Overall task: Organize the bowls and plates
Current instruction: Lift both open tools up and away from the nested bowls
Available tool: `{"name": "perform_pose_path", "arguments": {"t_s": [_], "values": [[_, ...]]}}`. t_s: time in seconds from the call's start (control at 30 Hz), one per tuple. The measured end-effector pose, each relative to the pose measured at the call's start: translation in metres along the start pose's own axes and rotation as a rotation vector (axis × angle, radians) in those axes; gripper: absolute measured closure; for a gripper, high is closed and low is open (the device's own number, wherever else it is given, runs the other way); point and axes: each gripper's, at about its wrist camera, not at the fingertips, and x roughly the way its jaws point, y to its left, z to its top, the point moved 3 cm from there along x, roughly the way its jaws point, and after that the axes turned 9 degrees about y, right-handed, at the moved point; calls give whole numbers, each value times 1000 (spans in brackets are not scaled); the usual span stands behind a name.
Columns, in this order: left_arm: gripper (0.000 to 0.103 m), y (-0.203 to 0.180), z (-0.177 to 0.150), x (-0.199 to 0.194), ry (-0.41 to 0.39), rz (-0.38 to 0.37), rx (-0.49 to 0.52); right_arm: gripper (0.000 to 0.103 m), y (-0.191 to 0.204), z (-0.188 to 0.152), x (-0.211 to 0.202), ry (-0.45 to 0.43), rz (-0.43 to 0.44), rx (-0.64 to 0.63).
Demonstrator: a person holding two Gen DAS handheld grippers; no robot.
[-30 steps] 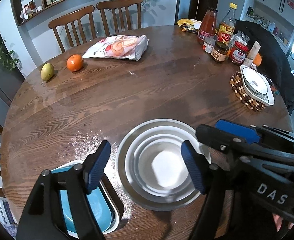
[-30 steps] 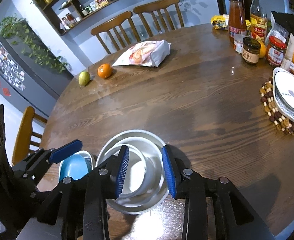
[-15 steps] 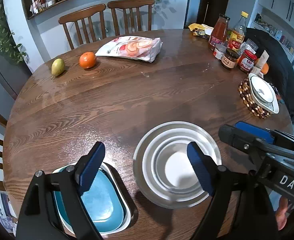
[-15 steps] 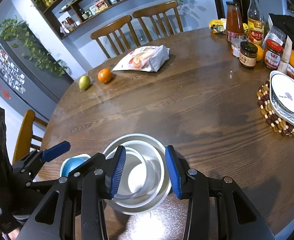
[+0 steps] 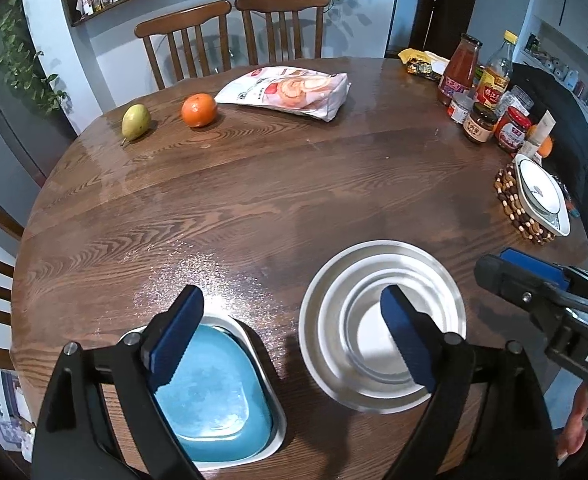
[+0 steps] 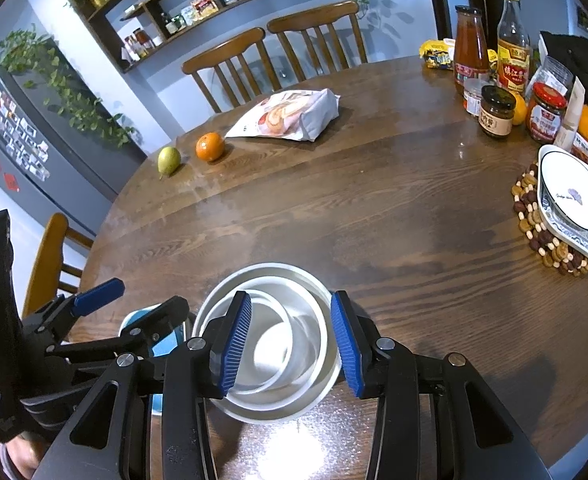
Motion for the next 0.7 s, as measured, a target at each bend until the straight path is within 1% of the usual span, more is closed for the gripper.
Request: {"name": "perform_pose_path", "arguments": {"t_s": [0.03, 0.07, 0.1, 0.13, 0.5, 0.7], "values": [[11, 1, 0, 0, 2, 3, -1, 57, 0, 0, 1, 4, -5, -5], [5, 2, -1, 1, 2, 6, -2, 46, 0, 0, 1, 7, -9, -8], [2, 3, -1, 1, 2, 10, -2, 41, 0, -1, 1, 5, -9, -9], [1, 5, -1, 1, -3, 17, -2, 39, 0, -2, 0, 1, -9, -8], [1, 22, -3, 5, 11, 37, -24, 39, -8, -4, -1, 10, -25, 10], [2, 29, -5, 7, 27, 65, -18, 39, -13, -6, -1, 20, -32, 14]]}}
